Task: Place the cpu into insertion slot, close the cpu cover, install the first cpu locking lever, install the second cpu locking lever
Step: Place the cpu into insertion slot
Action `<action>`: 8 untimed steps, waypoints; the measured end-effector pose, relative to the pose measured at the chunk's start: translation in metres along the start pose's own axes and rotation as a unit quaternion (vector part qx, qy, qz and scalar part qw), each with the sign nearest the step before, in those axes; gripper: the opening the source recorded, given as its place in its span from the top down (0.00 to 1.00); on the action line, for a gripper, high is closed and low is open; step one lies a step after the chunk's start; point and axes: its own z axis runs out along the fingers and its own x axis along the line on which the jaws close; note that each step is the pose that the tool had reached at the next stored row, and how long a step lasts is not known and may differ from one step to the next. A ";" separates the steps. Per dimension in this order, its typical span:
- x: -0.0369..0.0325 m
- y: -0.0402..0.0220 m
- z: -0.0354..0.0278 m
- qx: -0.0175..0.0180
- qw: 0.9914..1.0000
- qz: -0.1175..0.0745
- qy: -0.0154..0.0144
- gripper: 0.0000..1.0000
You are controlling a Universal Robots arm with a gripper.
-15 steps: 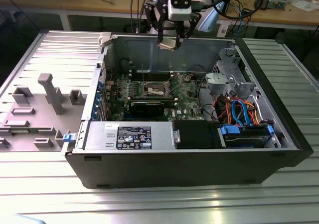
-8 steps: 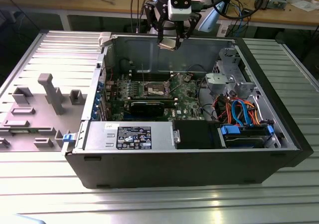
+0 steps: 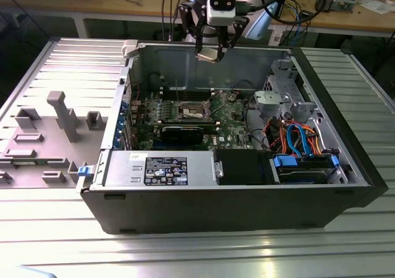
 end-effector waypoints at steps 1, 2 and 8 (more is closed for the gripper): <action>0.0000 0.0000 0.0001 0.000 1.000 0.004 0.000 0.46; 0.0000 0.0000 0.0001 0.000 1.000 0.006 0.000 0.46; -0.0002 -0.0005 0.0014 0.000 1.000 0.020 -0.001 0.46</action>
